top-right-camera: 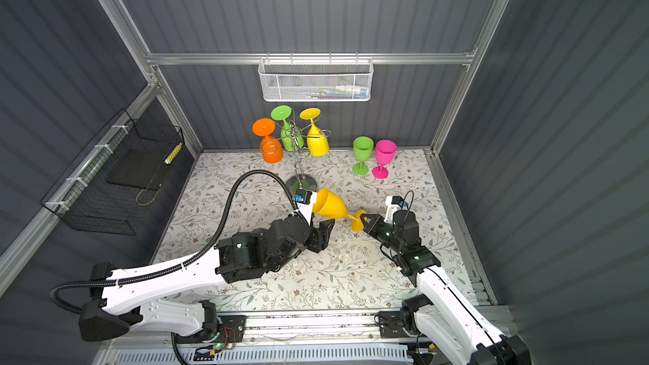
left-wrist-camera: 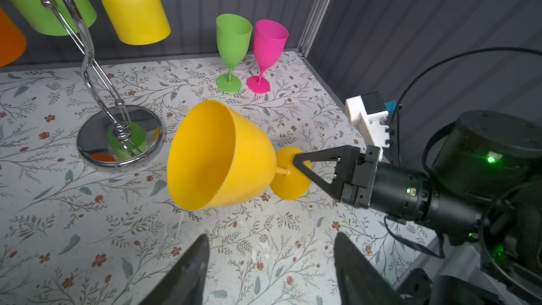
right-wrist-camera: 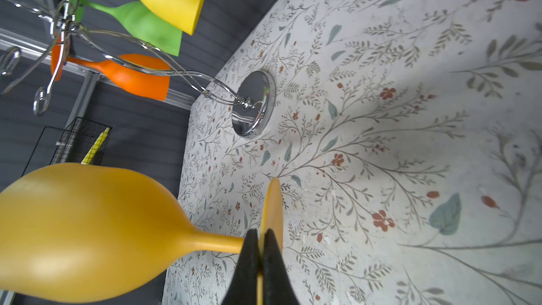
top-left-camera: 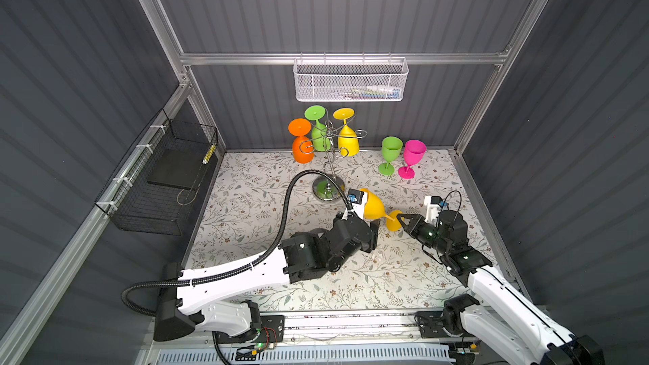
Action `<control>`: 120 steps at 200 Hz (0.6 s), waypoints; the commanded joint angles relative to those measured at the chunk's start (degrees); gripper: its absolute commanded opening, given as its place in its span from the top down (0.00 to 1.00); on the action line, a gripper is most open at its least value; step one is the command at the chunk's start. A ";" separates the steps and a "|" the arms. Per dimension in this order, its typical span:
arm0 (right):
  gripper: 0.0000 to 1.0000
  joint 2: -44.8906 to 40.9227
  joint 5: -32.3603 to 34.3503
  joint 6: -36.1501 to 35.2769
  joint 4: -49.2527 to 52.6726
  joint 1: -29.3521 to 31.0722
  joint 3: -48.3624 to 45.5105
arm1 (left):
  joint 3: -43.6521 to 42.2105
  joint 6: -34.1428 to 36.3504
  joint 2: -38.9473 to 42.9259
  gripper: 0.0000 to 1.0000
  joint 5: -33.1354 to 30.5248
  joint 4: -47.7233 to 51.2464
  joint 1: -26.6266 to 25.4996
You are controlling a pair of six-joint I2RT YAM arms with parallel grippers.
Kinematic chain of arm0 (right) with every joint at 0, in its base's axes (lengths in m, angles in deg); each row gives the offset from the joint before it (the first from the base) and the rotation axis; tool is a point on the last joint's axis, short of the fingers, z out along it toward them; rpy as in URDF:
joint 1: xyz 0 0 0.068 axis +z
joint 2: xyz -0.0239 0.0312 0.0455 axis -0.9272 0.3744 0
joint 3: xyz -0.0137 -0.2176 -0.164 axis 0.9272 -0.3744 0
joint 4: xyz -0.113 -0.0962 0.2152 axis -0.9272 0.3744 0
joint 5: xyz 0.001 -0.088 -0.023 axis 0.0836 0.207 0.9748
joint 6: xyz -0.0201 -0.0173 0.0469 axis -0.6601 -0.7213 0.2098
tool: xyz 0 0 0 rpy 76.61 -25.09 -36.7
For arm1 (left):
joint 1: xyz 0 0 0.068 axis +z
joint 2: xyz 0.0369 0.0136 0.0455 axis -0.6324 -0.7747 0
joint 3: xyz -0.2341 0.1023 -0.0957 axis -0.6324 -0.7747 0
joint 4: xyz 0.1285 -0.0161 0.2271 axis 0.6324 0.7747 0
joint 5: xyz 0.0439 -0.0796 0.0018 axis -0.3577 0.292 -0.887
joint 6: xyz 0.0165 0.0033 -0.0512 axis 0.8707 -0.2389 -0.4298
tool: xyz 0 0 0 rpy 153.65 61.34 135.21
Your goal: Take the wine glass off the wine glass rack
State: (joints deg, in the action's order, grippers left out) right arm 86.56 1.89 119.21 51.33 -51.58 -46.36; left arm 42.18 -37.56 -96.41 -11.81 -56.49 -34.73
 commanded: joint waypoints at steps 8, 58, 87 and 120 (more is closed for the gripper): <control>1.00 -0.63 -4.03 -3.03 -9.96 -0.25 -2.63 | 2.44 -3.53 -0.69 0.34 2.10 4.44 0.56; 1.00 -2.20 -5.92 -6.00 -14.60 -0.25 -4.85 | 2.89 -5.24 -0.26 0.35 2.86 5.09 1.17; 1.00 -2.86 -7.24 -7.01 -17.22 -0.25 -5.76 | 3.65 -6.37 -0.51 0.36 3.37 5.86 1.27; 1.00 -2.83 -8.23 -7.87 -19.68 -0.17 -6.67 | 3.51 -7.12 -0.10 0.44 4.11 5.39 1.27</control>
State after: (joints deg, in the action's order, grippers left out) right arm 84.11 -4.43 113.25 36.21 -51.58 -52.02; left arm 44.17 -43.26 -96.87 -8.80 -51.82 -33.79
